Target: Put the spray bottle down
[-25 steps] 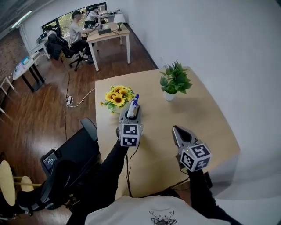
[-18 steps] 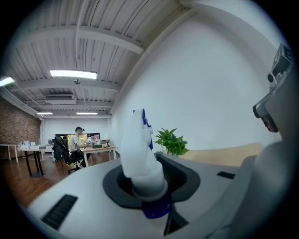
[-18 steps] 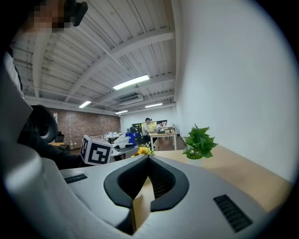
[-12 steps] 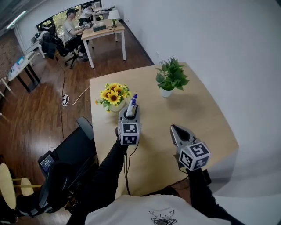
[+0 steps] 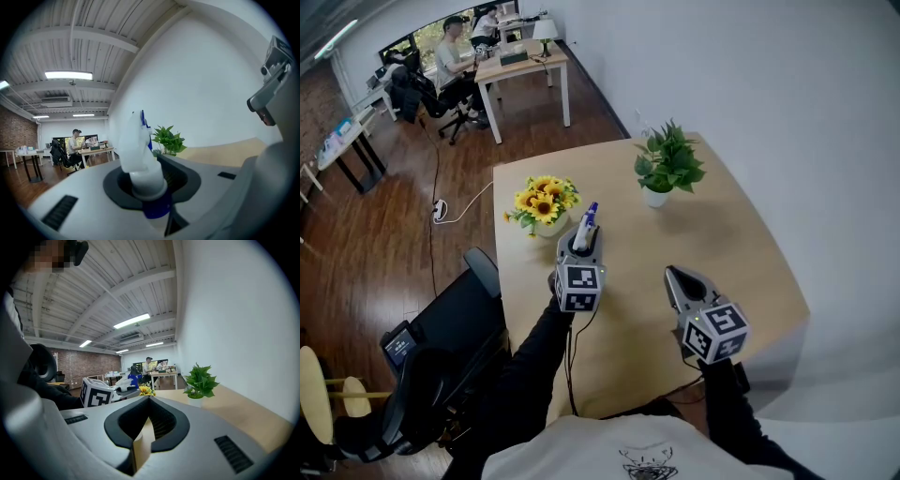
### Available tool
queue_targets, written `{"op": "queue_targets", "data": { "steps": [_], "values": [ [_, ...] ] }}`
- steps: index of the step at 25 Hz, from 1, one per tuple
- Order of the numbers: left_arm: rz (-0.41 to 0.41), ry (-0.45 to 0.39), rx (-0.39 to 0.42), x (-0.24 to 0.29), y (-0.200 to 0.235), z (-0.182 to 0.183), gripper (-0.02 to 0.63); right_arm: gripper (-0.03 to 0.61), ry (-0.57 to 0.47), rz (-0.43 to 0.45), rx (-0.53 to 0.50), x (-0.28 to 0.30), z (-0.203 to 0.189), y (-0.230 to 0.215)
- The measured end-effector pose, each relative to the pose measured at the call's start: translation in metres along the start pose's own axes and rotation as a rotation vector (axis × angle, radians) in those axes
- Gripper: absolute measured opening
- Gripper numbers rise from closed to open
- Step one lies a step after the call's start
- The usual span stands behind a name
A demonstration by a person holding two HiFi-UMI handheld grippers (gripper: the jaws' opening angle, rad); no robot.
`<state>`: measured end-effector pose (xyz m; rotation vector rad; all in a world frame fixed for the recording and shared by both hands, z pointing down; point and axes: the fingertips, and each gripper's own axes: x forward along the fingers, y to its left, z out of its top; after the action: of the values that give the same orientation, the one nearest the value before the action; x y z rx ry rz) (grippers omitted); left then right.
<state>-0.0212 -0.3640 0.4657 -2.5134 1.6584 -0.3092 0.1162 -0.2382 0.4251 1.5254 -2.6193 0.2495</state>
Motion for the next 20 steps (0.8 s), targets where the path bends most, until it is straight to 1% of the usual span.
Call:
{"op": "queue_targets", "data": {
  "steps": [4,9,13,18,20],
  "values": [
    [0.003,-0.007,-0.010,-0.0001,0.0013,-0.0004,0.104,-0.018,0.002,-0.001,-0.002,0.0001,0.0002,-0.0005],
    [-0.010,0.004,-0.027,-0.0004,0.0005,-0.0022,0.115,-0.018,0.001,0.000,-0.002,0.0007,0.0014,-0.0006],
    [-0.038,-0.038,-0.051,0.0016,-0.0021,0.0041,0.147,-0.018,0.003,0.001,-0.002,0.0020,0.0017,-0.0009],
    [-0.066,-0.040,-0.083,-0.0022,-0.0043,0.0034,0.236,-0.018,0.004,0.004,-0.003,0.0035,0.0010,0.0021],
    [-0.065,-0.042,-0.085,-0.0050,-0.0043,0.0036,0.244,-0.018,0.004,0.006,-0.002,0.0035,0.0007,0.0026]
  ]
}}
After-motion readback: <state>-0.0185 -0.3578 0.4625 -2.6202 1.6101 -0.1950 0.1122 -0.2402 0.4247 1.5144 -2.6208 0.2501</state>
